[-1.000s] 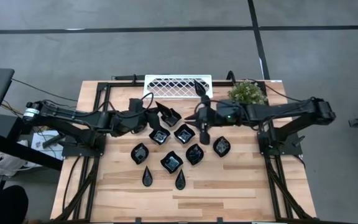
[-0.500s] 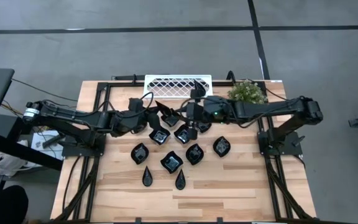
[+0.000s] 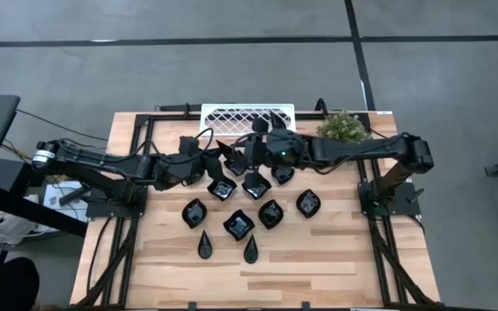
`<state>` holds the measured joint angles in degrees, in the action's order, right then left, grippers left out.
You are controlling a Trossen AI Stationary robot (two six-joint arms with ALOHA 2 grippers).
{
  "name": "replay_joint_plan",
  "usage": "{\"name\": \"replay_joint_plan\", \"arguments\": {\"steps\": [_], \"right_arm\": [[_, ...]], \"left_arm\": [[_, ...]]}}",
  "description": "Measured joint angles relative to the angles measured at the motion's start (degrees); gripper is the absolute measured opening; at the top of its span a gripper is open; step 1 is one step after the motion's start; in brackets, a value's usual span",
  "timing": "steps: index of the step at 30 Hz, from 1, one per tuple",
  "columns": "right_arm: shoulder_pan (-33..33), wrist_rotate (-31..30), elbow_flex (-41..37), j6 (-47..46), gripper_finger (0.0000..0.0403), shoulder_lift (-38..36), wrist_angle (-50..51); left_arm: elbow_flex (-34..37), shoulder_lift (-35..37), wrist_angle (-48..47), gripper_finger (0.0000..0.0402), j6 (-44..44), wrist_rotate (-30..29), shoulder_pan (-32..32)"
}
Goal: Pick & Place Mini shaped plates
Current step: Stack the drop-shaped plate on top of the other drop-shaped plates on the shelf
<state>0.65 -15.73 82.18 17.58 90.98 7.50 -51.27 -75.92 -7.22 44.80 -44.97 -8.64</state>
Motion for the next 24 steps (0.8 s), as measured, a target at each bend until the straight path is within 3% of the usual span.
{"name": "replay_joint_plan", "arguments": {"steps": [24], "right_arm": [[2.5,2.4,0.5,-1.1,0.0113,0.8,0.4]], "left_arm": [[0.0,0.0,1.5,0.0004,0.0,0.0,0.0]]}}
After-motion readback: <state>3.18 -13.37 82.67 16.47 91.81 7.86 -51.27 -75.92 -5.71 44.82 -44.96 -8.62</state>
